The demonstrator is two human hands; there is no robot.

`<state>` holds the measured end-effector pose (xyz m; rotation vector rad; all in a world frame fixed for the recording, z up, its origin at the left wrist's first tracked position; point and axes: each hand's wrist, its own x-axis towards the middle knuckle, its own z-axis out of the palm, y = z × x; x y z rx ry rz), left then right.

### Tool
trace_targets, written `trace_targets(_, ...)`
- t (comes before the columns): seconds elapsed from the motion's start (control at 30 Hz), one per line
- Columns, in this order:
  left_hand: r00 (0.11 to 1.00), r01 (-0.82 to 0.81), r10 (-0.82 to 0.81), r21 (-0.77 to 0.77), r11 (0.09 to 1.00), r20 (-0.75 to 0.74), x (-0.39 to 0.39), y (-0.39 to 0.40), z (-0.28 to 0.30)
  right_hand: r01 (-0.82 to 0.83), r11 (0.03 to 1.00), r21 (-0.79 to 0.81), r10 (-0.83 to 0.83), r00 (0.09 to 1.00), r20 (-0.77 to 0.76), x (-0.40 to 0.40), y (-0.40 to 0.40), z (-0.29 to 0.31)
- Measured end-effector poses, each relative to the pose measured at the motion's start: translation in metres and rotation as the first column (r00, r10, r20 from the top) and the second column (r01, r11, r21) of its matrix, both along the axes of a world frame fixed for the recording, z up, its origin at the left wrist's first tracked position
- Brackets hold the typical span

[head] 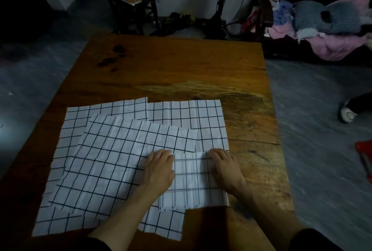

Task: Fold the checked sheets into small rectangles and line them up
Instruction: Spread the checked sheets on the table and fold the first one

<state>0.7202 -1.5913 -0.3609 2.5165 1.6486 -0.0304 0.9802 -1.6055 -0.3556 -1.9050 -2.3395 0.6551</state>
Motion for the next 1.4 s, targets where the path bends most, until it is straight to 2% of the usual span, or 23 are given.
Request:
trace_targets(0.13, 0.999, 0.007, -0.004, -0.051, 0.999, 0.045, 0.015, 0.013, 0.005, 0.056, 0.998, 0.035, -0.055, 0.998, -0.010, 0.002, 0.010, 0.002)
trace_targets(0.3, 0.995, 0.002, 0.012, -0.137, 0.991, 0.098, 0.024, 0.020, 0.004, 0.025, 1.000, 0.004, -0.025, 0.992, 0.121, 0.003, 0.018, 0.001)
trace_targets(0.5, 0.991, -0.004, 0.026, -0.165, 0.986, 0.131, 0.026, 0.022, 0.001, 0.084, 0.989, -0.123, -0.066, 0.988, 0.138, -0.001, 0.041, 0.003)
trace_targets(0.57, 0.986, 0.000, 0.030, -0.174, 0.985, 0.166, 0.026, 0.027, 0.002, 0.097, 0.986, -0.139, -0.087, 0.993, 0.075, -0.001, 0.045, 0.003)
trace_targets(0.73, 0.961, 0.085, -0.004, -0.283, 0.955, 0.275, 0.034, 0.046, 0.017, 0.032, 0.989, -0.142, -0.070, 0.961, -0.269, -0.005, 0.045, 0.024)
trace_targets(0.87, 0.969, 0.173, -0.112, -0.279, 0.945, 0.220, 0.038, 0.060, 0.033, 0.031, 0.992, -0.119, -0.084, 0.882, -0.463, -0.016, 0.044, 0.047)
trace_targets(0.97, 0.952, 0.120, -0.026, -0.296, 0.948, 0.304, 0.029, 0.060, 0.038, 0.048, 0.995, -0.085, -0.086, 0.840, -0.536, -0.022, 0.042, 0.060)
trace_targets(1.03, 0.925, 0.105, 0.031, -0.332, 0.937, 0.378, 0.019, 0.055, 0.038, 0.033, 0.992, -0.118, -0.087, 0.866, -0.493, -0.020, 0.039, 0.061)
trace_targets(1.17, 0.857, 0.048, 0.185, -0.433, 0.900, 0.480, -0.003, 0.035, 0.044, 0.037, 0.968, -0.247, -0.109, 0.952, -0.285, -0.010, 0.023, 0.048)
trace_targets(1.27, 0.787, -0.035, 0.317, -0.475, 0.879, 0.529, -0.018, 0.017, 0.049, 0.087, 0.965, -0.249, -0.155, 0.951, -0.267, -0.007, 0.008, 0.046)
trace_targets(1.4, 0.806, -0.092, 0.369, -0.519, 0.850, 0.462, -0.029, -0.004, 0.045, 0.144, 0.973, -0.182, -0.192, 0.941, -0.278, -0.006, -0.002, 0.053)
